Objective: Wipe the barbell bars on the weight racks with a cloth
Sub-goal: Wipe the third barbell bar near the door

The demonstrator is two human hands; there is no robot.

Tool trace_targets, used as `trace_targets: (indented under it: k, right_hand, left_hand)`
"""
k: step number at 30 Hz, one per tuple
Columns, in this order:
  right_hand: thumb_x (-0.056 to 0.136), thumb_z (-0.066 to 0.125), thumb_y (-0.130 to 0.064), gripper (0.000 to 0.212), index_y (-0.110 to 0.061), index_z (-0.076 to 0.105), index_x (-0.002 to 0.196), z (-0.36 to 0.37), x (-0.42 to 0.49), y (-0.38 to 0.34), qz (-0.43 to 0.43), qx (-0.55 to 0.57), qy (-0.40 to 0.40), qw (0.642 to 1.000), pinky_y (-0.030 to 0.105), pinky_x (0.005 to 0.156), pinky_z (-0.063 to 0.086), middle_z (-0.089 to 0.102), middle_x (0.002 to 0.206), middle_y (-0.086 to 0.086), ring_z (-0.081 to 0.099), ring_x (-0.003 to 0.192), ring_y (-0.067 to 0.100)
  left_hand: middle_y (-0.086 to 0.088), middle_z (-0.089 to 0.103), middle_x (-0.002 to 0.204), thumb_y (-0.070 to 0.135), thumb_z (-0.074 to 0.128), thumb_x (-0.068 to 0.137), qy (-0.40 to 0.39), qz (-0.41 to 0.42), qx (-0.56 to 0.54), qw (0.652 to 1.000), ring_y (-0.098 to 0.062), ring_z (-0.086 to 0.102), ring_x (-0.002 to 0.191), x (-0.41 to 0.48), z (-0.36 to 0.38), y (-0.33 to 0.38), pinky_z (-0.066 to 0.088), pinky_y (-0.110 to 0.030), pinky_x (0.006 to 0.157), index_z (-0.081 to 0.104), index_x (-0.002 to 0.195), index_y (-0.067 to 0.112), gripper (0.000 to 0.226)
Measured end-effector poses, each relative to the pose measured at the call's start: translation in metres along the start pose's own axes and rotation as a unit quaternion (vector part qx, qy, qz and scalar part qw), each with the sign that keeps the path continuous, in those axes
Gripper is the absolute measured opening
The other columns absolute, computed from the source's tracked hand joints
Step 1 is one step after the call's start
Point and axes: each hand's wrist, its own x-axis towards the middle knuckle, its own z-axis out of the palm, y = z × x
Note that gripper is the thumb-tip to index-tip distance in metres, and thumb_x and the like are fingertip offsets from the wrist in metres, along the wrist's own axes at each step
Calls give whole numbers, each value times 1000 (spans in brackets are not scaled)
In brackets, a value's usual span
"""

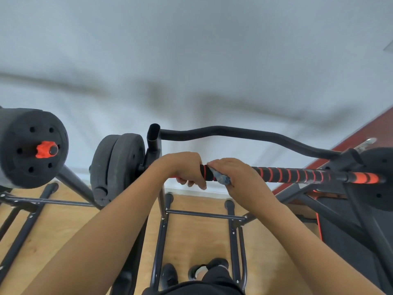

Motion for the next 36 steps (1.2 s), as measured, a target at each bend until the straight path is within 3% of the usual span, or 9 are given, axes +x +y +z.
trace_targets:
  k: [4, 8, 12, 17, 21, 24, 27, 31, 36]
  right_hand:
    - [92, 58, -15, 16, -28, 65, 99, -5, 16, -3, 27, -15, 11, 999, 31, 75, 55, 66, 82, -8, 61, 77, 10]
    - [91, 54, -21, 10, -29, 59, 87, 3, 18, -2, 37, -17, 27, 999, 18, 64, 38, 57, 69, -12, 55, 66, 6]
    - [97, 57, -22, 11, -25, 66, 102, 6, 10, -6, 43, 3, 34, 998, 14, 71, 37, 64, 82, -6, 60, 78, 13]
    - [96, 57, -14, 23, -21, 65, 116, 7, 4, -8, 29, -12, 58, 998, 29, 86, 51, 67, 100, -4, 60, 92, 15]
    - [92, 59, -5, 45, -19, 57, 135, 12, -8, -7, 4, -36, 63, 997, 33, 95, 53, 63, 127, -4, 56, 115, 17]
    - [92, 60, -1, 58, -16, 50, 147, 10, -15, -9, 0, -55, 52, 997, 27, 102, 44, 54, 145, -4, 47, 133, 16]
    - [95, 58, -4, 53, -21, 51, 144, 5, -13, -6, 6, -34, 36, 999, 25, 101, 45, 57, 140, -8, 52, 126, 13]
    - [99, 54, -15, 16, -27, 60, 109, 0, 10, -10, 35, -15, 51, 998, 25, 78, 53, 63, 89, -10, 61, 80, 12]
    - [88, 53, -7, 21, -22, 58, 101, 15, 9, -21, 56, -25, 77, 995, 28, 73, 49, 62, 95, -9, 59, 88, 15]
  left_hand:
    - [11, 60, 86, 62, 78, 78, 292, 19, 172, 941, -15, 63, 76, -23, 25, -5, 48, -31, 66, 46, 112, 28, 58]
    - [6, 58, 84, 52, 69, 91, 379, 26, 270, 885, -18, 56, 71, -21, 59, -15, 48, -33, 70, 47, 104, 25, 38]
    - [8, 41, 62, 40, 62, 92, 368, 0, 280, 887, -18, 53, 58, -14, 51, -12, 41, -31, 59, 44, 87, 24, 25]
    - [6, 57, 68, 41, 67, 88, 296, -23, 252, 921, -17, 62, 65, -10, 32, -4, 55, -33, 67, 60, 84, 23, 20]
    - [2, 67, 74, 69, 73, 82, 105, -18, 164, 981, -20, 67, 71, 7, 7, -9, 61, -40, 75, 62, 81, 23, 48]
    - [-3, 64, 72, 64, 78, 83, -7, 11, 70, 997, -20, 62, 64, 13, -9, -10, 58, -33, 69, 65, 83, 18, 48]
    - [5, 66, 75, 68, 75, 82, 104, 26, 141, 984, -15, 65, 67, -1, -1, -13, 56, -32, 69, 62, 90, 24, 47]
    - [7, 65, 91, 59, 69, 91, 365, 58, 271, 889, -17, 60, 75, -13, 44, -18, 47, -33, 71, 52, 105, 26, 40]
    - [8, 51, 68, 48, 58, 94, 384, -9, 271, 883, -18, 52, 60, -2, 42, -9, 38, -30, 60, 54, 86, 24, 26]
